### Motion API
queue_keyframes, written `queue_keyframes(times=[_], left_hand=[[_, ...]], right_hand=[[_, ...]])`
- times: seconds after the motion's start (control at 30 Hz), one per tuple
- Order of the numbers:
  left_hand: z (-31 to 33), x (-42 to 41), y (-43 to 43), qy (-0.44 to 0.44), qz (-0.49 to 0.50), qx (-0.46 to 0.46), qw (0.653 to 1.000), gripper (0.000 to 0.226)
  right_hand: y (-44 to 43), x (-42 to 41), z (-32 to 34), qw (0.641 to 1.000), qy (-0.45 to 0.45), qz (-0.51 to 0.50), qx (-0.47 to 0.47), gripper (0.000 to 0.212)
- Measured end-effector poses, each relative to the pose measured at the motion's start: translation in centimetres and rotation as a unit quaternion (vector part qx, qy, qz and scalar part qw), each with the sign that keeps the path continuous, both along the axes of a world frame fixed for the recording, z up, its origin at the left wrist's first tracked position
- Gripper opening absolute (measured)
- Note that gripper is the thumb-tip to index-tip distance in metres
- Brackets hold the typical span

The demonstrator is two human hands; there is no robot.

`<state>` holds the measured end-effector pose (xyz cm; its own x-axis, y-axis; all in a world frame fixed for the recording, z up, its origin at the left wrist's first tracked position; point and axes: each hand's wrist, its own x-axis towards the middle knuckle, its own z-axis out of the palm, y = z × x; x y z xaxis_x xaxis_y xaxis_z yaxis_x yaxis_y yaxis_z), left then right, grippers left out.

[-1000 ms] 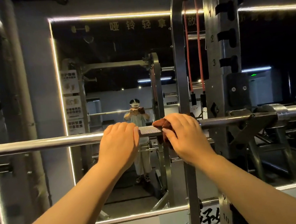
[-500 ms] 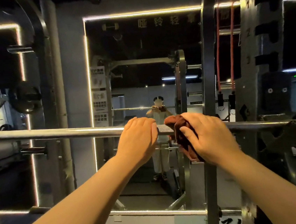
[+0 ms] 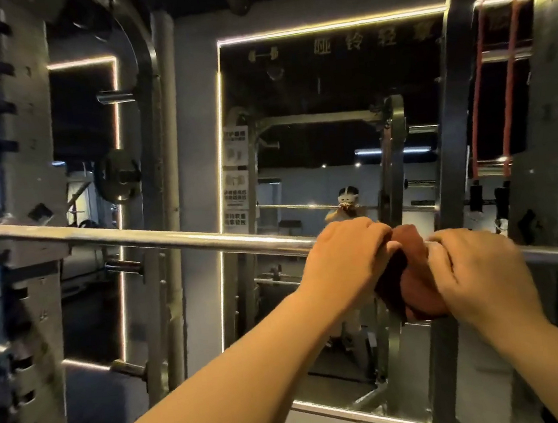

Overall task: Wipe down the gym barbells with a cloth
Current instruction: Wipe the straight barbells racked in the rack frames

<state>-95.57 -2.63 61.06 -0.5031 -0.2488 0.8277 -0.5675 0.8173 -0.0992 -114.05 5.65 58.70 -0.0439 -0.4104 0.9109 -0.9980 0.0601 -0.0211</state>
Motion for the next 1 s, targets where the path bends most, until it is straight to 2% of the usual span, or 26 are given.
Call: queue_keyframes(times=[0.1,0.17,0.27,0.33,0.43,0.47,0.6,0.73,0.8,0.87,1.0], left_hand=[[-1.0,2.3,-0.3,0.045,-0.006,-0.015,0.999,0.034],[-2.2,4.5,-1.5,0.123,0.023,-0.024,0.992,0.032],[-1.8,5.1,-1.7,0.218,0.089,0.070,0.969,0.021],[-0.3,2.8,-0.5,0.186,0.131,0.092,0.969,0.029],[-0.4,0.1,1.1,0.085,0.167,0.032,0.982,0.054],[-0.9,0.2,0.8,0.069,0.166,0.004,0.984,0.054],[-2.2,4.5,-2.1,0.089,0.084,-0.039,0.992,0.037],[-2.4,8.3,-4.9,0.241,0.133,0.016,0.961,0.036],[-1.8,7.3,-4.6,0.264,0.156,0.057,0.950,0.039],[-1.4,5.7,-3.6,0.246,0.124,0.064,0.959,0.036],[-2.5,6.1,-3.6,0.119,0.026,-0.033,0.992,0.034]], right_hand=[[-0.1,-0.2,-0.1,1.000,0.010,-0.007,-0.011,0.043],[-0.2,-0.3,-0.1,1.000,0.015,-0.007,-0.018,0.043],[-0.2,0.6,0.1,0.999,0.010,-0.034,-0.014,0.041],[-0.5,2.4,0.7,0.998,0.020,-0.064,0.013,0.039],[-1.7,5.2,0.9,0.997,0.024,-0.047,0.065,0.030],[-2.1,5.5,0.9,0.997,0.020,-0.040,0.064,0.029],[-2.6,4.3,0.0,0.998,0.061,-0.030,0.001,0.036],[-2.5,5.9,0.6,0.998,0.040,-0.052,0.013,0.041],[-3.0,8.3,1.1,0.994,0.060,-0.078,0.056,0.040],[-3.9,10.3,1.2,0.991,0.080,-0.078,0.075,0.036],[-5.3,11.1,0.7,0.995,0.055,-0.076,0.024,0.043]])
